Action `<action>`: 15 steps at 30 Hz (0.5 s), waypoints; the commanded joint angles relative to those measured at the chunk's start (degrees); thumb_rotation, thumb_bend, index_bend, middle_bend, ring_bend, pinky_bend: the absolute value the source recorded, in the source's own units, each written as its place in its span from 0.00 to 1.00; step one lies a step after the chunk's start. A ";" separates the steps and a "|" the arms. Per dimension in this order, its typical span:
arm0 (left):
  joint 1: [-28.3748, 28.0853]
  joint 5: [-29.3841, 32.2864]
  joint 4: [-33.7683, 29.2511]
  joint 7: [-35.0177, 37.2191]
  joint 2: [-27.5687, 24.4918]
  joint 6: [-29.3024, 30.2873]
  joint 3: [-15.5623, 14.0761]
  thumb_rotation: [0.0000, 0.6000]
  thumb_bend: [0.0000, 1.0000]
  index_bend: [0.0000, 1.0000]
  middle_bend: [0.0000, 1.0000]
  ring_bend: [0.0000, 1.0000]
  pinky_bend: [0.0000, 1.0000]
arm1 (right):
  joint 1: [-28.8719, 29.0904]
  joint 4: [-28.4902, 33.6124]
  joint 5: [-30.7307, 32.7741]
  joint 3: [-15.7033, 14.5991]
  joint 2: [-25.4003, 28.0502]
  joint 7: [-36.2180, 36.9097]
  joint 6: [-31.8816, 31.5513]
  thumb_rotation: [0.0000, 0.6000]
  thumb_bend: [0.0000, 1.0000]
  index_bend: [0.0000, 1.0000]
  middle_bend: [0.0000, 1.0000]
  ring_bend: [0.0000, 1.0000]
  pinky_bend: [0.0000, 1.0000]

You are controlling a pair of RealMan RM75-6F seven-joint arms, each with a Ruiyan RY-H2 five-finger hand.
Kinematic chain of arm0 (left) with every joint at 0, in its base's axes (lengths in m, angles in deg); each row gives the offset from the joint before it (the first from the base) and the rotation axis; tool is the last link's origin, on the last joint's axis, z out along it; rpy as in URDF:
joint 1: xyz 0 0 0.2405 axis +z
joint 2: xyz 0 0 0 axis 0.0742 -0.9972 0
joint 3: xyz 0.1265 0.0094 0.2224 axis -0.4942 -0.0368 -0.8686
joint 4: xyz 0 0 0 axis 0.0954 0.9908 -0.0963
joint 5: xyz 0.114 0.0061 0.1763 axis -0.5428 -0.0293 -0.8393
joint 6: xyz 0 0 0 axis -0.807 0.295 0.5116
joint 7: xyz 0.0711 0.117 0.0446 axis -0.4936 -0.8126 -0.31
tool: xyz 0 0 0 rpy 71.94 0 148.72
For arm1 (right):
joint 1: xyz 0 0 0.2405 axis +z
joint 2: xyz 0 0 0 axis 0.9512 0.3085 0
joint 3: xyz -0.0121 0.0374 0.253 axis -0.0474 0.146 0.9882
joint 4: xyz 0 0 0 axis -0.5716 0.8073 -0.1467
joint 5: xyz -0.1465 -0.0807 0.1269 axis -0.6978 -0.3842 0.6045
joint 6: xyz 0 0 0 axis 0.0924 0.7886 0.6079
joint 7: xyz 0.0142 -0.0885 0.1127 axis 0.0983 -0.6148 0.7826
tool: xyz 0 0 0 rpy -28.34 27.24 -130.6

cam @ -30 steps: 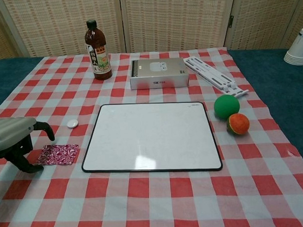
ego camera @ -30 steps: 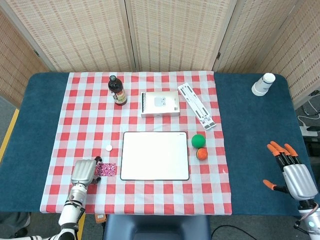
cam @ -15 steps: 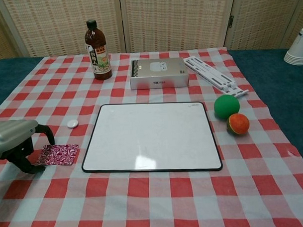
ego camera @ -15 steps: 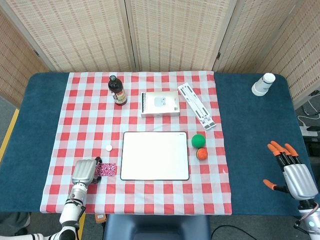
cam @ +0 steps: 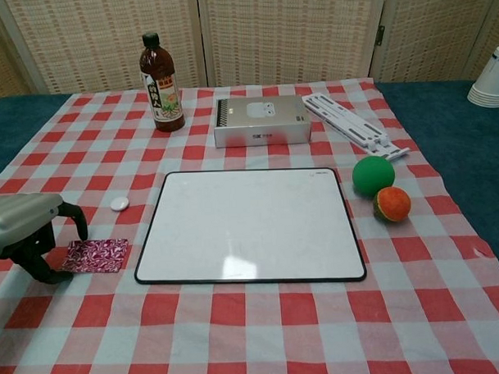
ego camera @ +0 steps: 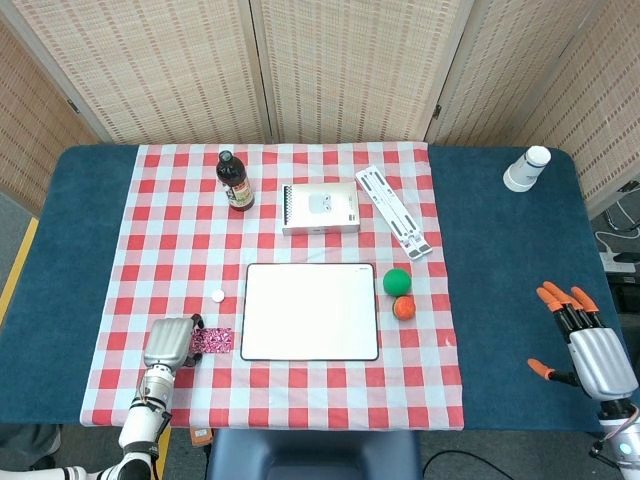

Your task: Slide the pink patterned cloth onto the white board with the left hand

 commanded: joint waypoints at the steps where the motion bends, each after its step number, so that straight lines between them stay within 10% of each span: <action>1: -0.19 0.20 -0.80 -0.45 -0.50 0.41 0.06 1.00 0.24 0.41 1.00 0.99 0.97 | 0.08 -0.01 -0.02 0.01 0.00 0.01 0.07 1.00 0.00 0.00 0.00 0.00 0.00; 15: -3.08 0.91 -8.00 -4.39 -0.61 2.43 1.59 1.00 0.24 0.41 0.99 0.99 0.97 | 0.51 0.22 0.19 0.11 0.03 -0.50 0.78 1.00 0.00 0.00 0.00 0.00 0.00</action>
